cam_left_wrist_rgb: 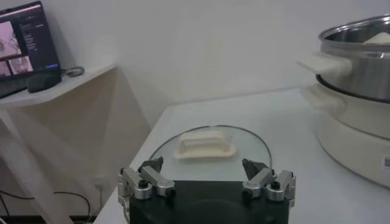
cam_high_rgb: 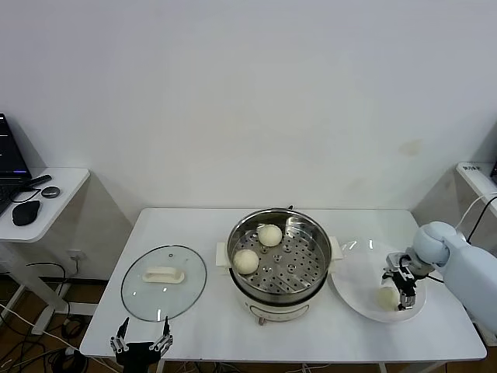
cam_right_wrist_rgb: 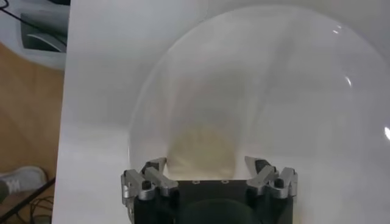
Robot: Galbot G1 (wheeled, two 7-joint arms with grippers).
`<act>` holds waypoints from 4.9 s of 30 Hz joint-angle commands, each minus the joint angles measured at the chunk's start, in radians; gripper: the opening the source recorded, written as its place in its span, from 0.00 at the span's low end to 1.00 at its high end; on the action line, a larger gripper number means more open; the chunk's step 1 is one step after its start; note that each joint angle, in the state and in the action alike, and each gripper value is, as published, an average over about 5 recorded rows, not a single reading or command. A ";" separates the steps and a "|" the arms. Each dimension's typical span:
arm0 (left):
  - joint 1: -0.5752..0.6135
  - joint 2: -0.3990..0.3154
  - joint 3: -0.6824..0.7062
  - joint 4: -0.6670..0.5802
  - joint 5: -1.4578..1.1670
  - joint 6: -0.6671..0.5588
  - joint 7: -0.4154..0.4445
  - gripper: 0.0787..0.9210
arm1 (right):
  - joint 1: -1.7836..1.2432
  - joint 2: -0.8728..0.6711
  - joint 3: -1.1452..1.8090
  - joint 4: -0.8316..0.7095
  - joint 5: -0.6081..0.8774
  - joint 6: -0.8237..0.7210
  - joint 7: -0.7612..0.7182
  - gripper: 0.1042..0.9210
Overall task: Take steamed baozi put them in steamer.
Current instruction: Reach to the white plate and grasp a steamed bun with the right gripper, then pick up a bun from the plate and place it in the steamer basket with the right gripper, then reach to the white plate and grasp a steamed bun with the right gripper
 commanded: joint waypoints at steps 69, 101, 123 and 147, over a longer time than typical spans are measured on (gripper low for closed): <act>-0.065 -0.016 0.012 -0.026 -0.014 0.001 -0.050 0.88 | 0.793 0.422 -0.845 0.314 0.237 0.759 0.045 0.54; -0.080 -0.015 0.021 -0.015 -0.027 0.006 -0.031 0.88 | 0.832 0.051 -0.509 0.170 0.639 0.091 -0.012 0.88; -0.034 -0.001 0.014 -0.037 -0.027 0.002 -0.035 0.88 | 0.259 -0.141 -0.017 -0.054 0.079 -0.096 -0.053 0.88; -0.029 -0.004 -0.017 0.003 -0.020 0.001 -0.036 0.88 | 0.142 0.124 0.070 -0.317 -0.146 0.107 -0.007 0.88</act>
